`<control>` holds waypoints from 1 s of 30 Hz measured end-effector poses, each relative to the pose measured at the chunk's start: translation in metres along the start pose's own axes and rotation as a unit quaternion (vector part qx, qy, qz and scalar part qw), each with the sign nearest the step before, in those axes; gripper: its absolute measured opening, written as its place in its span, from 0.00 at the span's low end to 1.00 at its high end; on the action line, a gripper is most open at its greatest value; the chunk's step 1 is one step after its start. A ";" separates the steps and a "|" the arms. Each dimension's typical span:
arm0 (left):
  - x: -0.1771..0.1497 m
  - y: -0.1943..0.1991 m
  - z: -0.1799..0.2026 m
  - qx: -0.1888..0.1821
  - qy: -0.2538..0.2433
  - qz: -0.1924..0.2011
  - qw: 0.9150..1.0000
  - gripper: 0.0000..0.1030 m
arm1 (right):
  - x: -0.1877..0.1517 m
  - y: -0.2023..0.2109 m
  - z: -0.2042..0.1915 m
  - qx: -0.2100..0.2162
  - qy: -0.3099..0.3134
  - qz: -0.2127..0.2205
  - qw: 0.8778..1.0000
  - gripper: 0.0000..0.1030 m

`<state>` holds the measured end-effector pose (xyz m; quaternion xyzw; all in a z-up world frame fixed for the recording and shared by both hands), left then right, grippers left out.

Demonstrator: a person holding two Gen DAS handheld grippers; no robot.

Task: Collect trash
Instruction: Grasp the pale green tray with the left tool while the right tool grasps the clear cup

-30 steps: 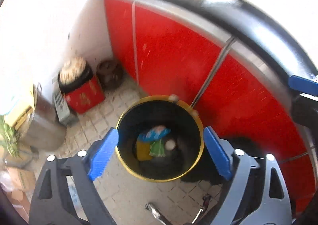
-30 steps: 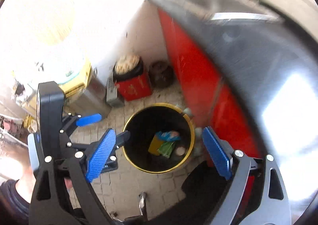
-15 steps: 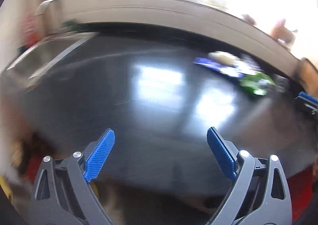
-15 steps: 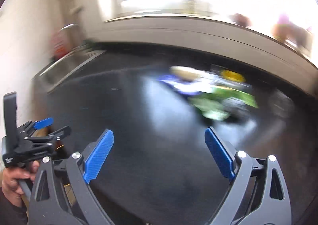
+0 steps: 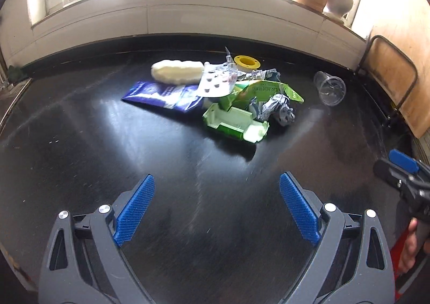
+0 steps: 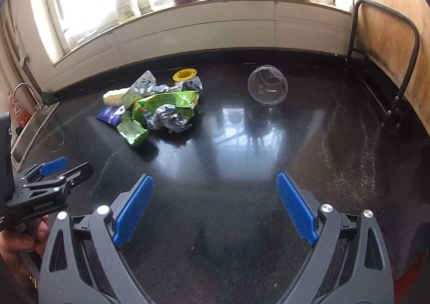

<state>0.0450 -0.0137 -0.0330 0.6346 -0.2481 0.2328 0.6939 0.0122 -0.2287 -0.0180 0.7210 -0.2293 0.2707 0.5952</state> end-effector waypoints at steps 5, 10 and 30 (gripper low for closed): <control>0.019 -0.047 0.027 0.019 0.017 -0.022 0.999 0.89 | 0.014 -0.020 0.018 0.001 -0.010 -0.006 1.000 0.87; 0.033 -0.082 0.038 0.034 0.033 -0.046 0.998 0.89 | 0.023 -0.031 0.032 -0.007 -0.005 -0.012 1.000 0.87; 0.047 -0.094 0.002 0.078 0.036 -0.045 0.995 0.89 | 0.120 -0.160 0.075 -0.078 -0.043 -0.057 0.994 0.87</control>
Point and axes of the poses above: each gripper's, at about its wrist camera, not at the fingertips, and y roughly against the way its jaws point, z to its right, x to its top, the point moved 3 cm from there along -y, roughly the way its jaws point, and after that the axes turned 4 degrees about x, right-handed, at the moved point
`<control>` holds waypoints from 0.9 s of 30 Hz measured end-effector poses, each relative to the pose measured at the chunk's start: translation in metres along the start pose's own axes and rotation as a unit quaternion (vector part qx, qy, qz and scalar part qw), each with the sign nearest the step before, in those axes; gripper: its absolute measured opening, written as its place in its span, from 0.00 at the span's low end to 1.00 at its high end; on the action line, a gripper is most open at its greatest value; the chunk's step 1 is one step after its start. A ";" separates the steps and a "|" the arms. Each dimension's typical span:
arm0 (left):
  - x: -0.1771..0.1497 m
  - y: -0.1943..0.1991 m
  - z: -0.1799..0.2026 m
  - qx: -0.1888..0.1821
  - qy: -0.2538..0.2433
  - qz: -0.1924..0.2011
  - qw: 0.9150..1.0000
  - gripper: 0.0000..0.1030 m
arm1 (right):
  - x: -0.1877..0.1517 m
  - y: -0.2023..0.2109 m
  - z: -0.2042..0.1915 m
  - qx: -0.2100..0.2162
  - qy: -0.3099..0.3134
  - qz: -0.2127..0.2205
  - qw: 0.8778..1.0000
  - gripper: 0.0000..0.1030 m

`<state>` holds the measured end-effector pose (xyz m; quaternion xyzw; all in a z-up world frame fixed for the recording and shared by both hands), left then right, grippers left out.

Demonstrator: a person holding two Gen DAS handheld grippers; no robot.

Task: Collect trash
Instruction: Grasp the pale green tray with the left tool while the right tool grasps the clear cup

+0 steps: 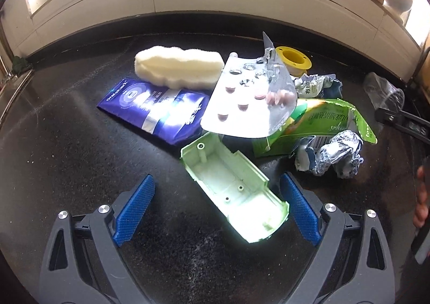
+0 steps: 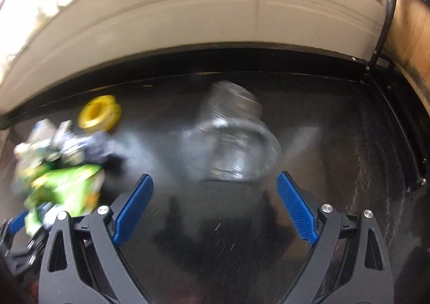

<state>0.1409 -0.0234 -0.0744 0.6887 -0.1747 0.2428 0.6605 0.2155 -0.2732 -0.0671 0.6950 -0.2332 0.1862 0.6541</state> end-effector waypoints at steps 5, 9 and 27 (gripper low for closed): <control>0.000 0.002 -0.003 0.007 -0.003 0.009 1.000 0.78 | 0.015 -0.011 0.007 0.013 -0.023 0.010 1.000 0.87; -0.004 0.009 -0.006 0.014 -0.008 0.019 1.000 0.64 | 0.030 -0.017 0.003 0.004 0.005 0.012 1.000 0.84; -0.048 0.055 -0.046 -0.015 -0.021 0.014 1.000 0.31 | -0.046 0.090 -0.034 0.037 0.029 0.051 0.998 0.55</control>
Point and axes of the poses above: each gripper's, at about its wrist camera, not at the fingertips, and y roughly against the way its jaws point, z to its right, x to its top, the point moved 3 cm from there along -y, roughly the way its jaws point, and after that the axes turned 4 degrees about x, right-handed, at the moved point
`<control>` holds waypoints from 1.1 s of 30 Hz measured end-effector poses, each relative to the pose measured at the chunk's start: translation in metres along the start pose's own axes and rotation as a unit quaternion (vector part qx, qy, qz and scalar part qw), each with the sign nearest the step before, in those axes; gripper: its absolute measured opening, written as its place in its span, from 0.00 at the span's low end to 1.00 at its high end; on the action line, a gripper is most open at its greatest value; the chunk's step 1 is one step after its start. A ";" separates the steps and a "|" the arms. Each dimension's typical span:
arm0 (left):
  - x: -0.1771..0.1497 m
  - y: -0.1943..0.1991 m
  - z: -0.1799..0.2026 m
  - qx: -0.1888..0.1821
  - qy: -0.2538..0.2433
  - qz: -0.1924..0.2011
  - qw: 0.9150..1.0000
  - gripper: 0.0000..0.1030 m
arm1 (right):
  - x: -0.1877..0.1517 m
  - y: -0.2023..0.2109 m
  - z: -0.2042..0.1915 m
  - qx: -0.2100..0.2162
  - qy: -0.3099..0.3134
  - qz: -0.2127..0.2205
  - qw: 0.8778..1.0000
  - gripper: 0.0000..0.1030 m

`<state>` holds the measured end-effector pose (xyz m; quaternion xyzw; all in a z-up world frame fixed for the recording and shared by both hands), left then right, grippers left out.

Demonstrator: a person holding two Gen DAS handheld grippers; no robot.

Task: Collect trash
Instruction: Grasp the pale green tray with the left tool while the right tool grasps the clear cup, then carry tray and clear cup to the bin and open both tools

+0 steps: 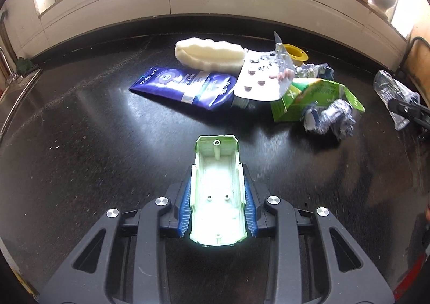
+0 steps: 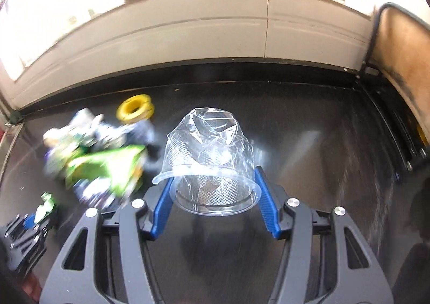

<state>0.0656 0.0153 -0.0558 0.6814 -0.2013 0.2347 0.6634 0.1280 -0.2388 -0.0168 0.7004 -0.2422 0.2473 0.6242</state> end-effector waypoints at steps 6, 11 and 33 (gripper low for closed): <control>-0.028 0.027 -0.008 -0.008 -0.011 0.004 1.000 0.31 | -0.060 0.059 -0.023 0.036 -0.001 0.004 0.999 0.56; -0.042 0.031 -0.017 -0.011 -0.007 -0.002 1.000 0.31 | -0.080 0.066 -0.038 0.041 0.002 -0.001 0.999 0.56; -0.108 0.105 -0.218 0.081 0.127 0.035 0.988 0.31 | -0.112 0.049 -0.325 0.257 0.201 -0.050 0.944 0.57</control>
Point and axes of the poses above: each gripper's, at about its wrist camera, not at the fingertips, and y roughly against the way its jaws point, z to its right, x to its top, the point moved 3 cm from there along -y, roughly the way its jaws point, and after that the axes turned 4 degrees about x, right-handed, at the moved point
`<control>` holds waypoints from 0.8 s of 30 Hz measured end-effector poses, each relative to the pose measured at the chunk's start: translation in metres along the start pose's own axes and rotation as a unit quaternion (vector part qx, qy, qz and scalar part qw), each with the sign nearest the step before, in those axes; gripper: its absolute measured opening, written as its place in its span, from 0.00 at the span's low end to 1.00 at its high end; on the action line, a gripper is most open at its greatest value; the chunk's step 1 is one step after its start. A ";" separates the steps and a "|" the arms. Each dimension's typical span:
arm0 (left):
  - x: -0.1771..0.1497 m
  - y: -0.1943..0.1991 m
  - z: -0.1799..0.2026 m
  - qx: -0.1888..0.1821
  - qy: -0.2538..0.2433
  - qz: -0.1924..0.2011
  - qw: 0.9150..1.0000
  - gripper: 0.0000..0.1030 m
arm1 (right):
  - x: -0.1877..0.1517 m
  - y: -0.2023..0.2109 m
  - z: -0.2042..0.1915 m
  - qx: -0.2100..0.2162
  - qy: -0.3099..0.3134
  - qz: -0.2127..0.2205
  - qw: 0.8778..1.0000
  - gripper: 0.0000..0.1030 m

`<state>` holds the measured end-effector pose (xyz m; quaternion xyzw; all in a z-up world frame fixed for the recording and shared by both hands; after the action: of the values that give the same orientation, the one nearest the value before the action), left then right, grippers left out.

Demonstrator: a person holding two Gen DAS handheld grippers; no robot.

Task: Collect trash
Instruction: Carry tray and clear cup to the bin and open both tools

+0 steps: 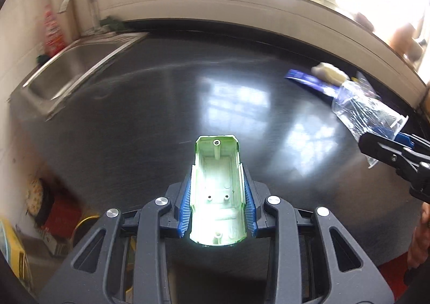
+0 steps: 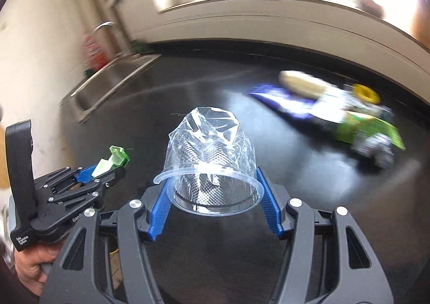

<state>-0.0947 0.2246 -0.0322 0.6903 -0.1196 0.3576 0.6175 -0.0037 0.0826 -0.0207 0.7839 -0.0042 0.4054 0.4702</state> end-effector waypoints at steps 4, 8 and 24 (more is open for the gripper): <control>-0.032 0.013 -0.091 0.058 0.057 -0.004 0.997 0.32 | 0.006 -0.050 -0.082 0.082 0.052 -0.032 0.995 0.57; -0.082 0.020 -0.180 0.110 0.123 -0.020 0.986 0.31 | -0.005 -0.095 -0.171 0.154 0.110 -0.069 0.979 0.57; -0.258 -0.087 -0.308 0.102 0.243 -0.095 0.960 0.32 | -0.138 -0.277 -0.317 0.175 0.220 -0.248 0.927 0.58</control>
<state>-0.3336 0.4603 -0.2702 0.6503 0.1376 0.4643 0.5853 -0.1895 0.4201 -0.2397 0.7211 0.3643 0.4323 0.4005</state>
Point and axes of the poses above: each gripper's, at about its wrist camera, not at the fingertips, and y roughly against the way its jaws point, z to its right, x to its top, the point moved 3 cm from there along -y, roughly the way its jaws point, and after that the axes turned 4 degrees about x, right-handed, at the moved point
